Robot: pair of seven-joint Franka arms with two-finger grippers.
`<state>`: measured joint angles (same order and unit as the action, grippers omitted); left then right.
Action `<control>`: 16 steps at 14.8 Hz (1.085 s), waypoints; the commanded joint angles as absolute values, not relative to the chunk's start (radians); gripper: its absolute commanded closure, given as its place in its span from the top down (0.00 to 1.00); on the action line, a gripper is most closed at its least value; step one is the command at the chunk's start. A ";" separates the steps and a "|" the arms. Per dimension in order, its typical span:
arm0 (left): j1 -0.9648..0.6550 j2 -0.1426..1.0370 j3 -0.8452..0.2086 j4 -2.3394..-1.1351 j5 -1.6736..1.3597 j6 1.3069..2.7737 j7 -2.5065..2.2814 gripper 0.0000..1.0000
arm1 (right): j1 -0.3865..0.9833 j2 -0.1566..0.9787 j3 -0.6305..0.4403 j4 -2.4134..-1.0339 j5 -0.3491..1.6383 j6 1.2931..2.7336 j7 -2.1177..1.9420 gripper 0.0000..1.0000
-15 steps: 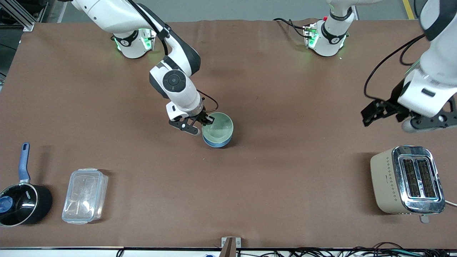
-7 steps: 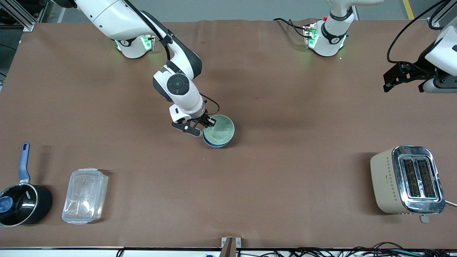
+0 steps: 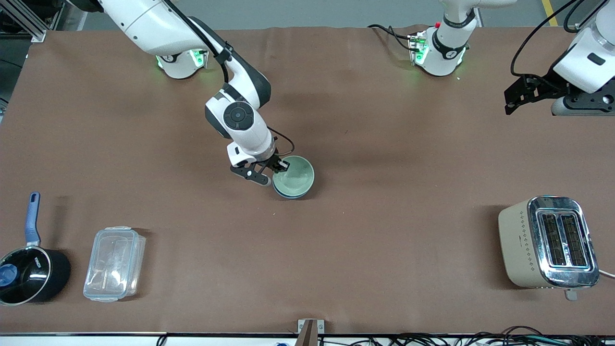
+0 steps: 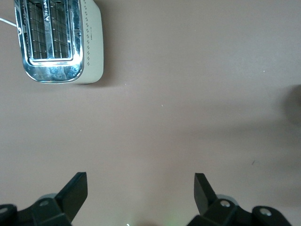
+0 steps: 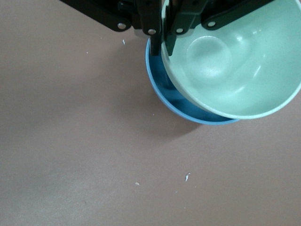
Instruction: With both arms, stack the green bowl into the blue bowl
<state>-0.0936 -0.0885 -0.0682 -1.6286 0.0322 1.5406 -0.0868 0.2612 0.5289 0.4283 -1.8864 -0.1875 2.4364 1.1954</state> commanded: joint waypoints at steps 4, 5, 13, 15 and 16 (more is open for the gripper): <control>-0.089 -0.109 -0.078 -1.644 -0.015 1.551 -0.118 1.00 | 0.247 0.541 0.439 -1.901 -0.229 2.457 1.223 0.60; -0.086 -0.109 -0.078 -1.643 -0.017 1.552 -0.118 1.00 | 0.247 0.541 0.439 -1.899 -0.229 2.456 1.223 0.78; -0.090 -0.078 -0.078 -1.617 -0.009 1.565 -0.117 1.00 | 0.125 0.186 0.431 -1.858 -0.222 2.067 1.001 1.00; -0.092 -0.069 -0.078 -1.601 -0.009 1.563 -0.117 1.00 | 0.097 0.103 0.359 -1.850 -0.216 2.011 0.889 1.00; -0.092 -0.069 -0.078 -1.601 -0.009 1.563 -0.117 1.00 | 0.097 0.062 0.298 -1.844 -0.206 1.988 0.789 1.00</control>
<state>-0.0921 -0.0805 -0.0774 -1.6244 0.0017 1.5625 -0.1113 0.1143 0.1488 0.3761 -1.8118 -0.2171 2.0117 0.9251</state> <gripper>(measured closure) 0.000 0.000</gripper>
